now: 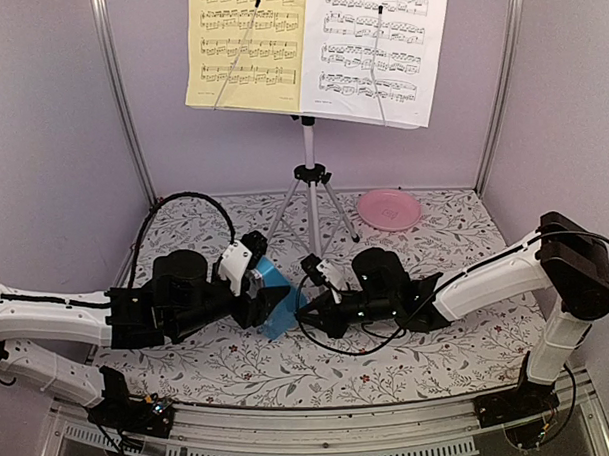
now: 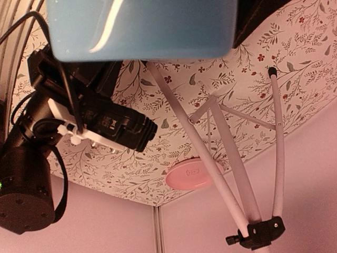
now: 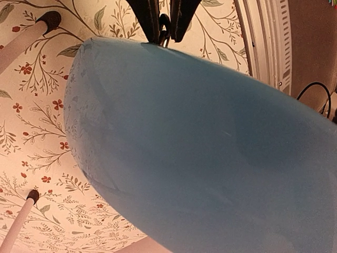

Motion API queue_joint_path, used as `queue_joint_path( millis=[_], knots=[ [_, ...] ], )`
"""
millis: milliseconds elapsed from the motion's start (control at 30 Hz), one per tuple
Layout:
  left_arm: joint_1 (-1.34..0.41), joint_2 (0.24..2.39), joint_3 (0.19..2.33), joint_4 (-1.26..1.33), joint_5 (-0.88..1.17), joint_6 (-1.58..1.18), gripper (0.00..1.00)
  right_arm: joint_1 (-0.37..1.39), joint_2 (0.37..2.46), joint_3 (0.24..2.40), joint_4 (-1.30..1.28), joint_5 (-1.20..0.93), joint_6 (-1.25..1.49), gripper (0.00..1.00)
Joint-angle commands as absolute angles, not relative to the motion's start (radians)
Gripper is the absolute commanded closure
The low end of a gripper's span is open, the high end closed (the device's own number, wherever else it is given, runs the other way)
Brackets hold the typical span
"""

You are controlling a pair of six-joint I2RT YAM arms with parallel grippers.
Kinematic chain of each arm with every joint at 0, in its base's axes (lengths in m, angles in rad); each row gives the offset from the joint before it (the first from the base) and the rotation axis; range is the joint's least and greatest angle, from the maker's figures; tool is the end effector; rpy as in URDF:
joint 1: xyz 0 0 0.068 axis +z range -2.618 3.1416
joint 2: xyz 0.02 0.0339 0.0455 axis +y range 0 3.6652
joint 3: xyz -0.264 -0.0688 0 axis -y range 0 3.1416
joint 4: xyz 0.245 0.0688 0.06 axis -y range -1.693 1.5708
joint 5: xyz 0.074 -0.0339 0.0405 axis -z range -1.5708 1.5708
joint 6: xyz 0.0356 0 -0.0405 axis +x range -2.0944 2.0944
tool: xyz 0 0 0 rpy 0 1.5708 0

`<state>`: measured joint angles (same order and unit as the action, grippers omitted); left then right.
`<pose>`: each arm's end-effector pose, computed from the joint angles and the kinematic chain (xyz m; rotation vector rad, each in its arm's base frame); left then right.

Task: Set up the instrument practice props

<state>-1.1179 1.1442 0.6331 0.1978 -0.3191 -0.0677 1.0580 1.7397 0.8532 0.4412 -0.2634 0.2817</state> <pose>0.1222 -0.2256 0.2531 0.7550 1.7438 -0.5149 0.1703 0.3213 0.1752 -0.9921 1.9457 1.0784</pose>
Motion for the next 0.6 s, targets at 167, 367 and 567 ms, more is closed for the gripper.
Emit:
queue_joint_path(
  millis=[167, 367, 567],
  knots=[
    [-1.110, 1.129, 0.694, 0.338, -0.331, -0.066, 0.82, 1.044, 1.762, 0.886, 0.456, -0.276, 0.352, 1.00],
    [-1.109, 1.130, 0.693, 0.349, -0.340, -0.047, 0.82, 1.009, 1.764, 0.890, 0.482, -0.369, 0.401, 1.00],
    [-1.110, 1.128, 0.689, 0.360, -0.335, -0.035, 0.83, 0.959, 1.776, 0.885, 0.538, -0.456, 0.489, 1.00]
  ],
)
